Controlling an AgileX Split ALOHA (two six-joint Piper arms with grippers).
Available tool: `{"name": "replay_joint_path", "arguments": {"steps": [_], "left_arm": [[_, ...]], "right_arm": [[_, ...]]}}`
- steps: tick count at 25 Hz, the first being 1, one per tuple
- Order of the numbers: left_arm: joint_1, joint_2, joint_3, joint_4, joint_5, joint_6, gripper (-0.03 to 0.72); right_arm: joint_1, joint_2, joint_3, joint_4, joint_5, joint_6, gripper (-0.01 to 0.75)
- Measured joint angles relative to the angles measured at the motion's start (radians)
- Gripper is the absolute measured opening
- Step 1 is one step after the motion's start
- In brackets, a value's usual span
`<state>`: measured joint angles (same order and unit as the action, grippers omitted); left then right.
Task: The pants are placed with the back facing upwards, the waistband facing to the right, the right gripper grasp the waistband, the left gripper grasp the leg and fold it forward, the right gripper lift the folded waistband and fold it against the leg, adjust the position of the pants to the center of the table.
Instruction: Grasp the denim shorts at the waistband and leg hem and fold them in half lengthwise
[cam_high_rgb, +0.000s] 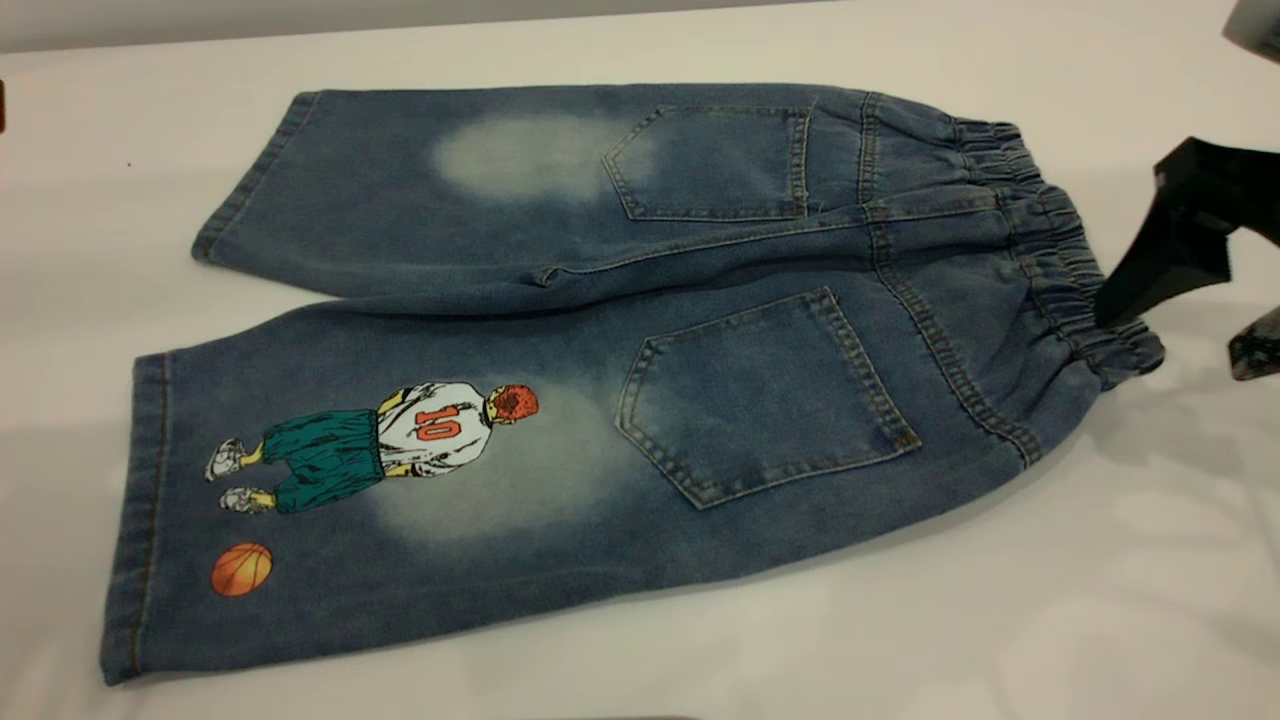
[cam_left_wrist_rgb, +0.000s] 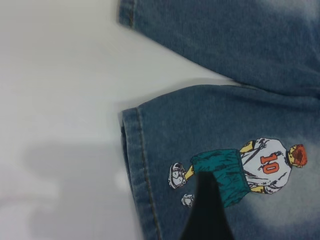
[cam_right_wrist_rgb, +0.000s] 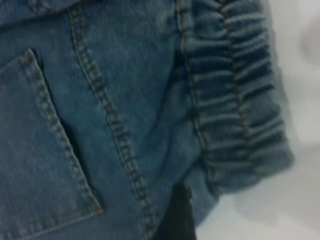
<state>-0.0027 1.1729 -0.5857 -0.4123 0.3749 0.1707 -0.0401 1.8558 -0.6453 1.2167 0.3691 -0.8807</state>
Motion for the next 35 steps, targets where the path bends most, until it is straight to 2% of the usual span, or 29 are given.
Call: {"name": "replay_joint_path", "arguments": {"steps": [14,17,19,22,24,27,35], "left_arm": [[0.000,0.000,0.000,-0.003,-0.001,0.001,0.496],[0.000,0.000,0.000,-0.003,0.010,0.001,0.496],[0.000,0.000,0.000,-0.003,0.025,0.001,0.496],[0.000,0.000,0.000,-0.002,0.069,0.001,0.496],[0.000,0.000,0.000,0.008,0.120,0.001,0.496],[0.000,0.000,0.002,0.034,0.214,-0.006,0.496],[0.000,0.084,0.173,0.113,0.209,-0.171,0.496]], "right_arm": [[0.000,0.145,-0.007,0.422,0.011,-0.411,0.576],[0.000,0.159,-0.007,0.492,0.027,-0.472,0.486],[0.000,0.164,-0.007,0.541,0.027,-0.512,0.374],[0.000,0.166,-0.007,0.586,0.025,-0.559,0.134],[0.000,0.166,-0.007,0.593,0.025,-0.570,0.055],[0.000,0.166,-0.007,0.592,0.027,-0.576,0.034],[0.000,0.166,-0.008,0.585,0.028,-0.579,0.034]]}}
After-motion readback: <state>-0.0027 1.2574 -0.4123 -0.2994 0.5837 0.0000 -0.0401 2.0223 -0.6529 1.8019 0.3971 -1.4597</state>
